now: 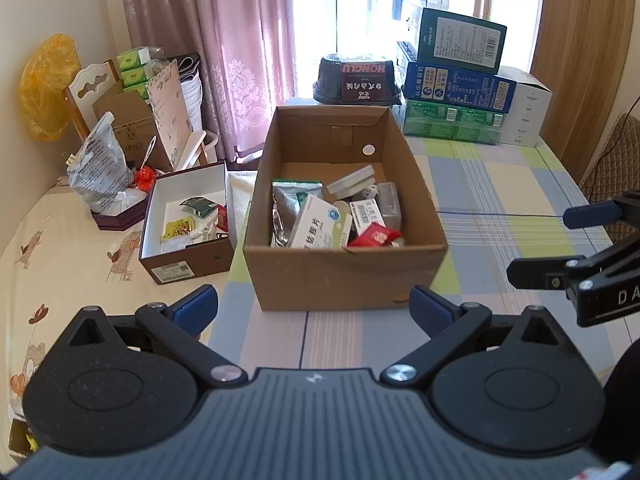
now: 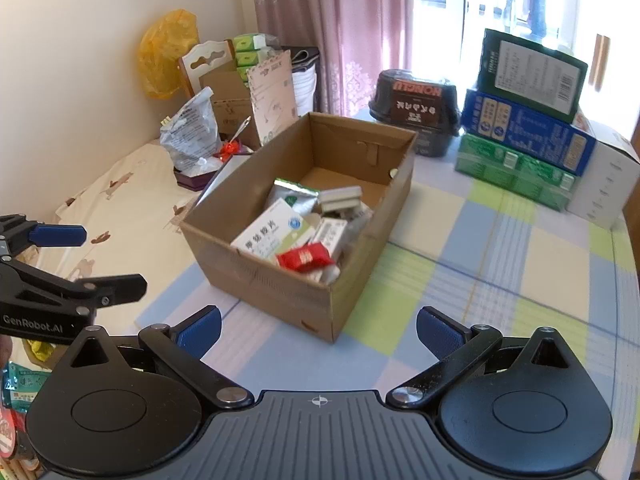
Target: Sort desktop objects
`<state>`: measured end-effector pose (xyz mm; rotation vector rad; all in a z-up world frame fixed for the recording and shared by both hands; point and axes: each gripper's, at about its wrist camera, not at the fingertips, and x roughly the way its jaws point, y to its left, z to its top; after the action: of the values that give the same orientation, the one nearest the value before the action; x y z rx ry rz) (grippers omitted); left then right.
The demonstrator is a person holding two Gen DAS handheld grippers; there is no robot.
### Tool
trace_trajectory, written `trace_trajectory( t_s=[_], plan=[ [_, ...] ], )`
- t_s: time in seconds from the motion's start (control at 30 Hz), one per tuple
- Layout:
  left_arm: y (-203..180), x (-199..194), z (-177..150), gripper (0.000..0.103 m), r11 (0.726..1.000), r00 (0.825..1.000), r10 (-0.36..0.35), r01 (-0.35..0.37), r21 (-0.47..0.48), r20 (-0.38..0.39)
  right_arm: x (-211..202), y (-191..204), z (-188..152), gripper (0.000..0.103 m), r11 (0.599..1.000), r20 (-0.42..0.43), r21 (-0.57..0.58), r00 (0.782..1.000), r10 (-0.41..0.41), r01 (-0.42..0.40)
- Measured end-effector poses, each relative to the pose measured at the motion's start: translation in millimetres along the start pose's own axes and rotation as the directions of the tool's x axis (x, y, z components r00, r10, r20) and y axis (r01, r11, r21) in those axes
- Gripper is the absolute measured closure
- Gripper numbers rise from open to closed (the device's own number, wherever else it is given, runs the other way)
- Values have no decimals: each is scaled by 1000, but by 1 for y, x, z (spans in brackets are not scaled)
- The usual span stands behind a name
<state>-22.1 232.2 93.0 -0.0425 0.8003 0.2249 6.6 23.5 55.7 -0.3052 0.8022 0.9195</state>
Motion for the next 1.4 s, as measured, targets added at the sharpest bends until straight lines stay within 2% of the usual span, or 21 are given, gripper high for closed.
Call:
trace_trajectory(
  t_s=[0.07, 0.2, 0.57, 0.8, 1.4],
  plan=[
    [-3, -8, -7, 3, 1000, 1000, 25, -25, -1, 1, -7, 1, -10, 2, 1000, -1, 5, 1000, -9, 9],
    [-8, -22, -19, 3, 1000, 1000, 24, -24, -7, 6, -21, 6, -25, 2, 999, 5, -9, 999, -44, 44],
    [-17, -53, -36, 3, 997, 998, 52, -50, -56, 39, -56, 12, -45, 2, 999, 49, 6, 998, -34, 34],
    [-20, -56, -41, 3, 995, 998, 53, -51, -83, 30, -63, 11, -49, 2, 999, 52, 9, 998, -45, 44],
    [-25, -55, -42, 2, 995, 998, 61, -59, -81, 31, -61, 8, -53, 2, 999, 48, 21, 998, -39, 38]
  ],
)
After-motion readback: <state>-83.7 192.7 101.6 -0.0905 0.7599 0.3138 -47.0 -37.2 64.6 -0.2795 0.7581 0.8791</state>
